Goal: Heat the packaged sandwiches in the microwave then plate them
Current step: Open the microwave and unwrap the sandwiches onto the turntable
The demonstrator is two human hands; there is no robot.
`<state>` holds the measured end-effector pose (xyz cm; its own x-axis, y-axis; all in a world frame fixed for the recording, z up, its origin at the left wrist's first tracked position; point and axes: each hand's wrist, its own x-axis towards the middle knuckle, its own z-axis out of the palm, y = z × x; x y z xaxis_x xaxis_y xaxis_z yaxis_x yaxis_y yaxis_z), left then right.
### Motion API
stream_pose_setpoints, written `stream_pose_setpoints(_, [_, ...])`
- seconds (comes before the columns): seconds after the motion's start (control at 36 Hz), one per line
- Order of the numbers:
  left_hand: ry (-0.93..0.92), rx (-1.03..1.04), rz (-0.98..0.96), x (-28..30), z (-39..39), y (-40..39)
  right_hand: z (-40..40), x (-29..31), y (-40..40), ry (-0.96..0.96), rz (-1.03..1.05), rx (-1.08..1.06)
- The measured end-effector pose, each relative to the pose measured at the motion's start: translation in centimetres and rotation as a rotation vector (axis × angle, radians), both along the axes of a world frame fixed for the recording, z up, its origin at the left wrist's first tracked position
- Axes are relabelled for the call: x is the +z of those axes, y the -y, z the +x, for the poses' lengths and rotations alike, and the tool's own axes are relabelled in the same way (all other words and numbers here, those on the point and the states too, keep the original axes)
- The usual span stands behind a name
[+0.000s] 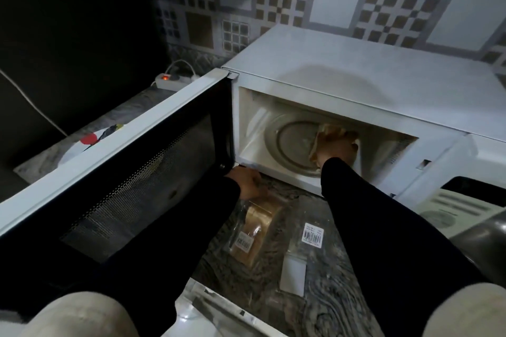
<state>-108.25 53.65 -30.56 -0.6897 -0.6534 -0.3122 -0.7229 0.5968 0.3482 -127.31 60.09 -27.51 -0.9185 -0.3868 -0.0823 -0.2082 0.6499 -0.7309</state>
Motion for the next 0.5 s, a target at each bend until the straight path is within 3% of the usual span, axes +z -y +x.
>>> stream_pose_setpoints(0.17, [0.009, -0.007, 0.025, 0.3, 0.0, 0.0, 0.0, 0.2, 0.1, 0.14, -0.184, -0.123])
stream_pose_setpoints(0.33, [0.003, 0.001, 0.05, 1.0, 0.9, -0.6, 0.8, 2.4, -0.9, 0.069, -0.209, -0.128])
stream_pose_setpoints(0.5, [-0.088, 0.032, 0.078, 1.3, 3.4, -1.8, 5.1, 5.4, -2.8, -0.128, -0.192, -0.05])
